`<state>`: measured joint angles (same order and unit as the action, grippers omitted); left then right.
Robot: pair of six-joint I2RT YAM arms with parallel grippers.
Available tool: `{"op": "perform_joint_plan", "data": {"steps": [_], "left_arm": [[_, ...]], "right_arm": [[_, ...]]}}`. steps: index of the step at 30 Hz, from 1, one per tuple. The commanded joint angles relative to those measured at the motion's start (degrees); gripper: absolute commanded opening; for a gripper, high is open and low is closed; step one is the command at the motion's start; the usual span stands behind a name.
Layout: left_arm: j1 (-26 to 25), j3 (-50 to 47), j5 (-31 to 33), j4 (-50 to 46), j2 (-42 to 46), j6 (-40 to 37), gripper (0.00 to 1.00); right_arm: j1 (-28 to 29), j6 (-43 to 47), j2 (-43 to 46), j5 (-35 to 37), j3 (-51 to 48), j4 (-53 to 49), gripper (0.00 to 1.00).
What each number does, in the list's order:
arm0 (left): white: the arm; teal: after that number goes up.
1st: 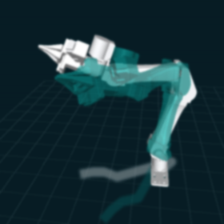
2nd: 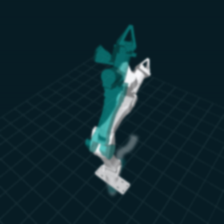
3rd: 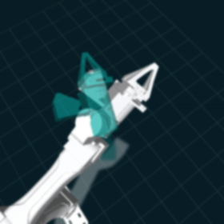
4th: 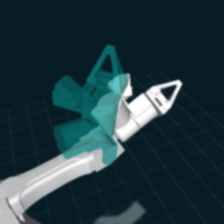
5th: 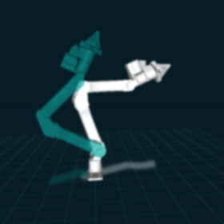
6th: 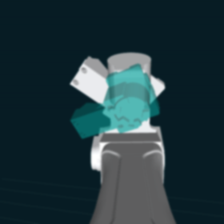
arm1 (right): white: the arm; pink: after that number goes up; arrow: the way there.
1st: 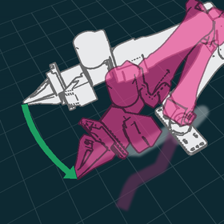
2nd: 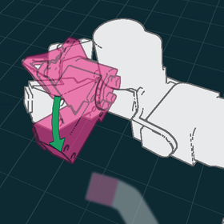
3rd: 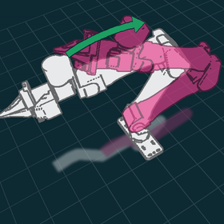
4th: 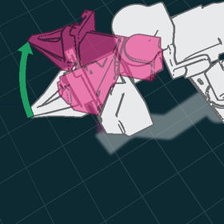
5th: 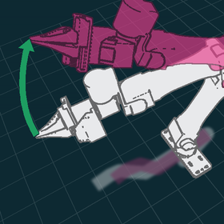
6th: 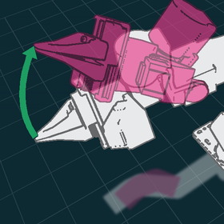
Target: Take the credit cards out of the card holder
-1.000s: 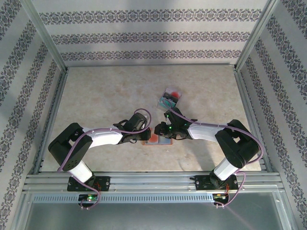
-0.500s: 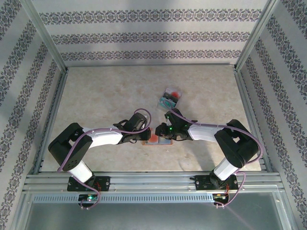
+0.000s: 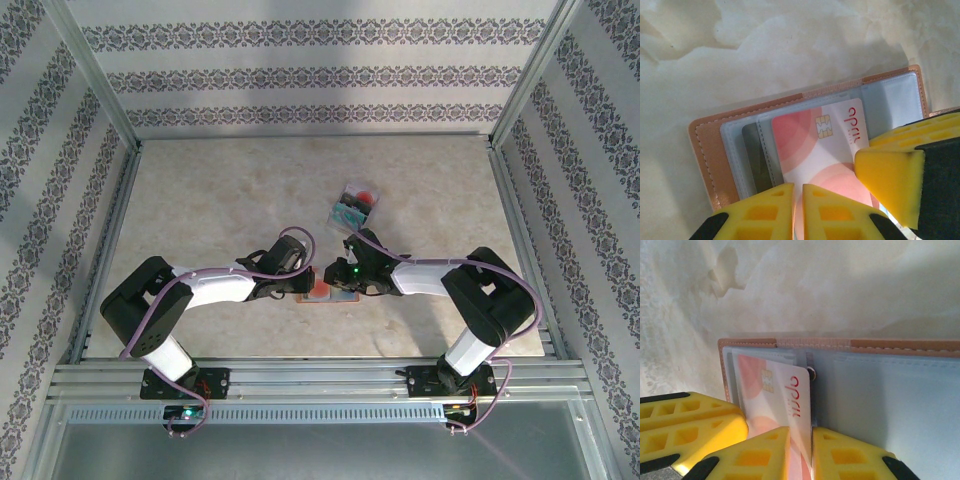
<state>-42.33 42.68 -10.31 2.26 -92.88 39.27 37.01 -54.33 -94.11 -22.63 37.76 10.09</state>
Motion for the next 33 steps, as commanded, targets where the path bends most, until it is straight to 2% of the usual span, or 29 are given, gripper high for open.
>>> {"op": "perform_joint_plan", "data": {"steps": [1,20,33], "left_arm": [[-0.56,-1.2,0.92,-0.75,0.51,0.63,0.14],[-0.56,-0.68,1.42,-1.45,-0.28,0.99,0.16],[-0.56,-0.11,3.2,-3.94,-0.48,1.46,0.19]], "right_arm": [[0.52,-0.32,1.77,-0.77,-1.1,1.34,0.2],[-0.62,-1.61,3.99,-3.29,-3.08,6.03,0.18],[-2.47,-2.69,4.28,-5.23,-5.36,9.8,0.1]]}}
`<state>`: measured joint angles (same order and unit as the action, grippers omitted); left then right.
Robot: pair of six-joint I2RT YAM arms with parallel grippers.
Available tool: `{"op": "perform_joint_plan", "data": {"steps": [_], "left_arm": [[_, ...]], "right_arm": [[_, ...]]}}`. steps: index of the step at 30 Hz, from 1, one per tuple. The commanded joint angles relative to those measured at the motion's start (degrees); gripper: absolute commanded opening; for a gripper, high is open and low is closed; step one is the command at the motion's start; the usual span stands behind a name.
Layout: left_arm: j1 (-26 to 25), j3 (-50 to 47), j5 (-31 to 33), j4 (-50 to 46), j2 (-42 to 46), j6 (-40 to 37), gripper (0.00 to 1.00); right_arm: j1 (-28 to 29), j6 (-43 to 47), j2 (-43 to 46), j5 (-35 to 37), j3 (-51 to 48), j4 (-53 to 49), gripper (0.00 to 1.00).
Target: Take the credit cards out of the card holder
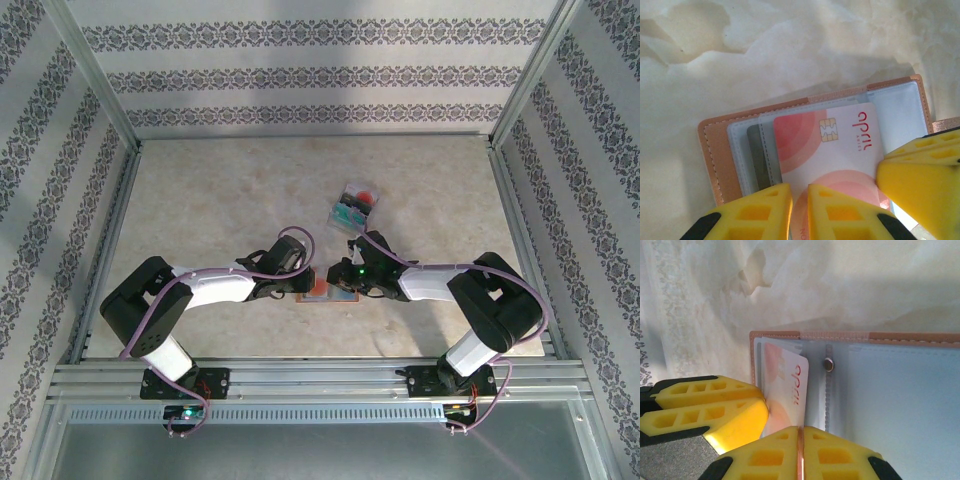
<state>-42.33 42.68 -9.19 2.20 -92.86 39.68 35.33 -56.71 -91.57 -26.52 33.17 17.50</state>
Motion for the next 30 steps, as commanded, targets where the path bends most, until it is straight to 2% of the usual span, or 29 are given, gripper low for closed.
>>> {"op": "perform_joint_plan", "data": {"steps": [1,10,20,25,30], "left_arm": [[-0.56,0.02,2.07,-3.91,-0.56,1.08,0.19],[-0.56,0.91,2.25,-4.85,-0.92,0.91,0.19],[-0.56,1.3,2.61,-5.71,-0.32,-0.14,0.19],[-0.65,2.62,1.63,-5.77,1.47,-2.26,0.27],[-0.65,4.18,1.57,-6.29,3.69,-3.95,0.29]], "right_arm": [[-0.97,-0.25,1.74,-1.38,-0.85,2.44,0.09],[-2.3,-0.26,1.65,-1.86,-1.61,2.72,0.05],[-3.87,0.12,2.6,-2.11,-3.11,2.45,0.05],[-3.78,-0.21,2.21,-2.13,-3.11,2.78,0.05],[-3.56,-0.25,1.57,-2.17,-2.65,2.98,0.05]]}}
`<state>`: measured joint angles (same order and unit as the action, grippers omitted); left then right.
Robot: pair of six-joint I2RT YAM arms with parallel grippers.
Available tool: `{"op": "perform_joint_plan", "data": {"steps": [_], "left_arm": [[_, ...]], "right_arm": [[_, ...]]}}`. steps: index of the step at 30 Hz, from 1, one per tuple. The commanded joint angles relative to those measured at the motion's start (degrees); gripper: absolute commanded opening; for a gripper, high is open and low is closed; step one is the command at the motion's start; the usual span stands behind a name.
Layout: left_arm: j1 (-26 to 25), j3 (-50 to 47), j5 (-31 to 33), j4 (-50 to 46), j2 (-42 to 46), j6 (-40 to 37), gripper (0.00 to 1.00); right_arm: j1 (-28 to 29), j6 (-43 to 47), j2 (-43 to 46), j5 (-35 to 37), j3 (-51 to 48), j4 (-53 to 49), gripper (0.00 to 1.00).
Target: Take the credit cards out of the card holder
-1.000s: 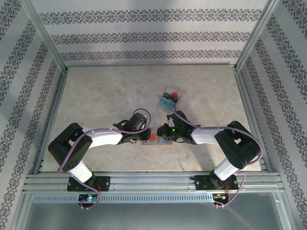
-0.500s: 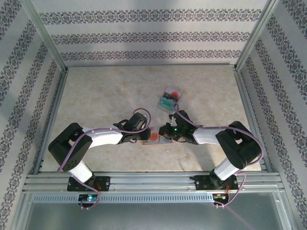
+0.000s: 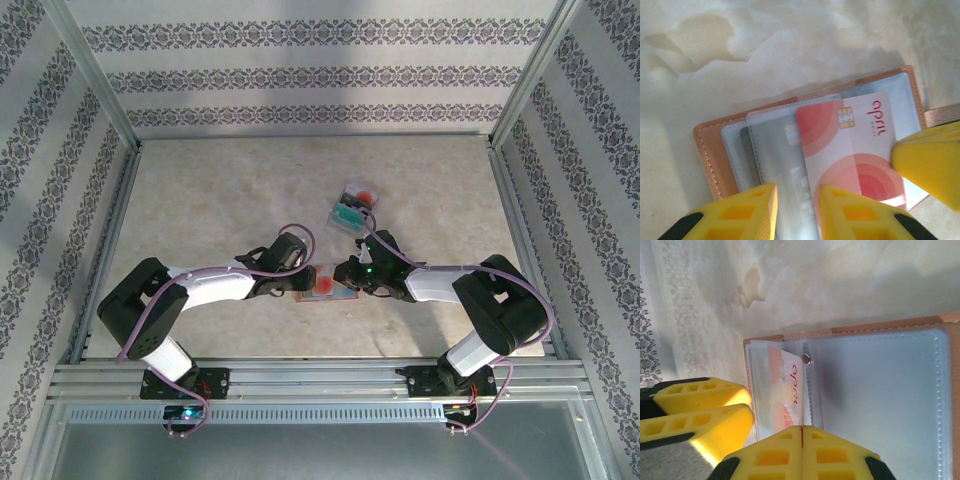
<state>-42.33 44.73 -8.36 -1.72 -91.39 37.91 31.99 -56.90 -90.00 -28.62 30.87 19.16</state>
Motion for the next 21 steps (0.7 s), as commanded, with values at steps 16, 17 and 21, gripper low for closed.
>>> {"op": "perform_joint_plan", "data": {"steps": [16,17,21], "left_arm": [[-1.19,3.3,-3.48,1.75,-4.46,-2.37,0.18],[-1.18,3.1,-3.65,1.97,-4.79,-2.16,0.18],[-1.18,2.47,-4.37,2.8,-5.53,-1.58,0.17]], "right_arm": [[0.09,-0.49,0.0,0.06,-0.63,1.67,0.08],[0.17,-0.55,0.08,0.06,-0.72,1.75,0.09],[0.18,-0.89,-0.09,-0.28,-0.9,2.31,0.12]]}}
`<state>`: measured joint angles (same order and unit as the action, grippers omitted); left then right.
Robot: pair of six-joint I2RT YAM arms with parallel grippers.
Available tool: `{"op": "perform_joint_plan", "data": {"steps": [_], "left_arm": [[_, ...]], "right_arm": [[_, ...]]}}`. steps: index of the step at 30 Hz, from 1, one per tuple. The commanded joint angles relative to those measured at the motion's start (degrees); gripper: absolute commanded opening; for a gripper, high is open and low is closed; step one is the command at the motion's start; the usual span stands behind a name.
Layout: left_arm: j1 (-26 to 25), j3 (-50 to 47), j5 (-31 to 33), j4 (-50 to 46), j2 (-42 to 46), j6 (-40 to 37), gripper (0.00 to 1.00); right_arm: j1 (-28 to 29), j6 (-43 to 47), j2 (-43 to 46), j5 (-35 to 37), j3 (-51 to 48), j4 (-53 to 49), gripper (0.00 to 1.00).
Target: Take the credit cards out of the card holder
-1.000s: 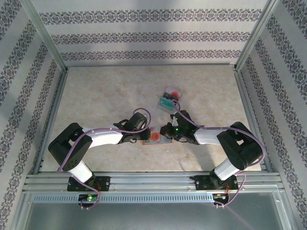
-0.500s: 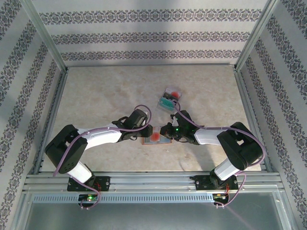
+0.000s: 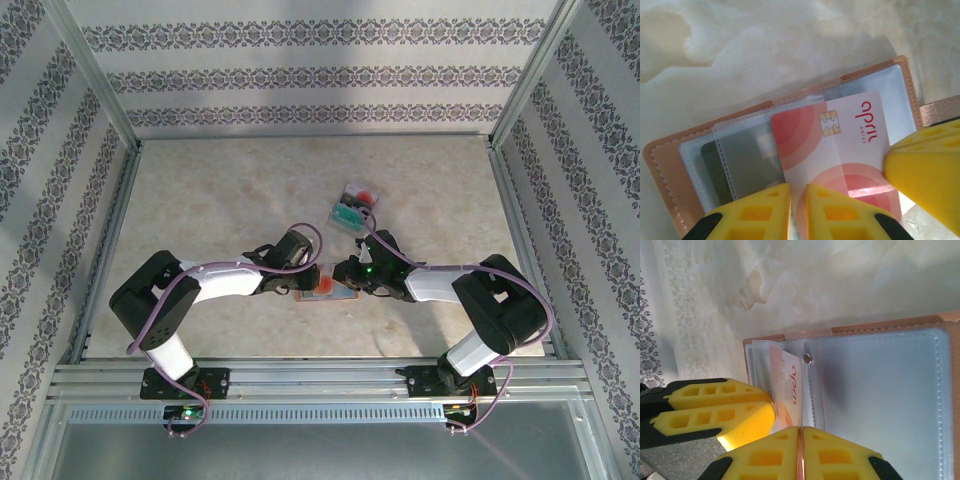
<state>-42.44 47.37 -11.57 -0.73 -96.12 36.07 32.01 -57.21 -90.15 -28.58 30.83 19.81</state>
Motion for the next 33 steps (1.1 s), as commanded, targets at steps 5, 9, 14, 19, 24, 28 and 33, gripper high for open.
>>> {"op": "perform_joint_plan", "data": {"steps": [5,9,14,19,24,28,33], "left_arm": [[-1.07,-0.78,-0.95,1.97,-0.92,0.9,0.16],[-1.07,-1.2,-0.95,2.29,-1.0,1.43,0.16],[-1.07,-1.42,-0.84,2.48,-1.0,1.94,0.15],[-1.07,-1.45,-0.73,2.28,-0.83,1.89,0.15],[-1.07,-1.55,-0.3,2.23,-0.57,2.2,0.15],[-1.07,-1.69,0.39,1.88,-0.22,2.4,0.15],[-1.07,-1.76,0.97,1.72,-0.11,2.67,0.15]], "right_arm": [[0.25,-1.72,-1.02,-1.63,-1.09,4.97,0.14],[0.24,-3.31,-2.51,-3.29,-1.38,9.72,0.16],[0.33,-4.84,-4.41,-4.2,-1.82,13.77,0.18],[0.84,-5.41,-5.51,-4.38,-2.0,15.24,0.19],[1.14,-5.68,-5.65,-4.39,-2.26,15.61,0.18],[1.13,-5.56,-5.2,-4.56,-2.66,15.52,0.16],[1.08,-5.55,-5.04,-5.25,-2.8,15.52,0.15]]}}
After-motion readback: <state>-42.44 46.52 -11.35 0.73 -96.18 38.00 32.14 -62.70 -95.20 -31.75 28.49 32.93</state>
